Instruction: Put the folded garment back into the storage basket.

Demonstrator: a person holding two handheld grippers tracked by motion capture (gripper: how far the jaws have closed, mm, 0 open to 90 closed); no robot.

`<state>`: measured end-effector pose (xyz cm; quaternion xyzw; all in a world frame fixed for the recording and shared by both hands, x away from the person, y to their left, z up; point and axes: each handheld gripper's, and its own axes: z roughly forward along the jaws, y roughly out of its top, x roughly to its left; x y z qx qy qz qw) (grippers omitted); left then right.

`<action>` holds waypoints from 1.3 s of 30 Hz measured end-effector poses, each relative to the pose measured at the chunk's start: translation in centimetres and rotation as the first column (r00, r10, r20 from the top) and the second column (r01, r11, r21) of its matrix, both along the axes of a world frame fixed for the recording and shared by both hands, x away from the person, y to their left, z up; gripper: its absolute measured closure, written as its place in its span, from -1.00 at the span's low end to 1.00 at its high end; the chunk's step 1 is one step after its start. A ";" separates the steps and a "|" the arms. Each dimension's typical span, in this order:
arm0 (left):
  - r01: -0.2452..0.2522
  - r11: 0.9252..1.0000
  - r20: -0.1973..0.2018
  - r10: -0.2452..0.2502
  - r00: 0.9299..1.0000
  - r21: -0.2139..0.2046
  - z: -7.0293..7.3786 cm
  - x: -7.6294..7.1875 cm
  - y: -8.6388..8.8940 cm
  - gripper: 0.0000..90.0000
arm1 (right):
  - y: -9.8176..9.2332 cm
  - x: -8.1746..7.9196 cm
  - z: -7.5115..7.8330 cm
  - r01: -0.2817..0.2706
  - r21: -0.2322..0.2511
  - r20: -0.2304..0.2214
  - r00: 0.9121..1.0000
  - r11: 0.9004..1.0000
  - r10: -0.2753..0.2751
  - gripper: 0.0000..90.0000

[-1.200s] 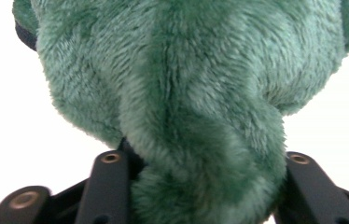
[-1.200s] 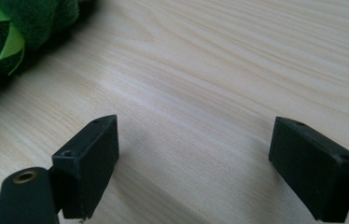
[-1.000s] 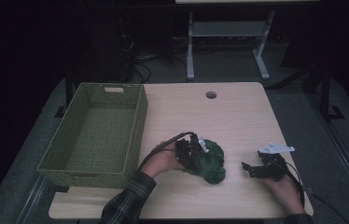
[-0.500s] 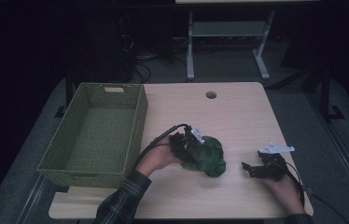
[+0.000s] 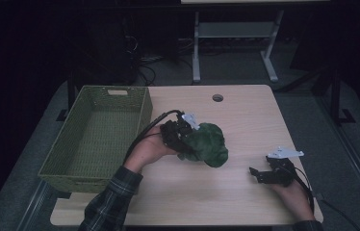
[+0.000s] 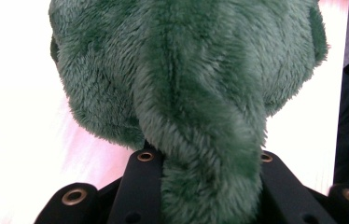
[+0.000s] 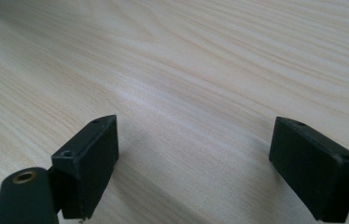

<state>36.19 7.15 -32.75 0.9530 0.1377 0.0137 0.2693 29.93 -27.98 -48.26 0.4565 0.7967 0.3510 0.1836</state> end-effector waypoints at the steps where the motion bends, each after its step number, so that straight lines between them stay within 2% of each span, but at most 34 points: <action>1: -0.008 1.000 0.001 0.008 1.000 -0.002 0.3 0.1 0.4 0.66 | 0.0 0.0 0.0 0.000 0.000 0.000 1.000 1.000 0.000 -0.66; 5: -0.043 0.999 0.023 0.043 0.999 -0.015 1.7 0.4 2.1 0.66 | 0.0 0.0 0.0 0.001 0.001 0.000 1.000 1.000 -0.001 -0.66; 10: -0.075 0.997 0.039 0.075 0.996 -0.013 3.2 0.7 4.1 0.66 | 0.0 0.0 0.0 0.000 0.000 0.000 1.000 1.000 0.000 -0.66; 18: -0.145 0.989 0.061 0.146 0.987 -0.020 5.2 1.0 7.7 0.65 | 0.0 0.0 0.0 0.000 0.000 0.000 1.000 1.000 0.000 -0.66; 28: -0.260 0.963 0.088 0.265 0.960 -0.067 7.1 0.9 12.8 0.66 | 0.0 0.0 0.0 0.001 0.000 0.000 1.000 1.000 -0.001 -0.66; 33: -0.321 0.944 0.095 0.327 0.940 -0.078 7.4 0.8 15.3 0.66 | 0.0 0.0 0.0 0.003 0.001 0.000 1.000 1.000 -0.003 -0.66; 34: -0.327 0.942 0.094 0.334 0.938 -0.079 7.4 0.8 15.7 0.66 | 0.0 0.0 0.0 0.003 0.001 0.000 1.000 1.000 -0.003 -0.66; 39: -0.387 0.919 0.103 0.394 0.913 -0.080 7.5 0.5 18.1 0.66 | 0.0 0.0 0.0 0.004 0.001 0.000 1.000 1.000 -0.004 -0.66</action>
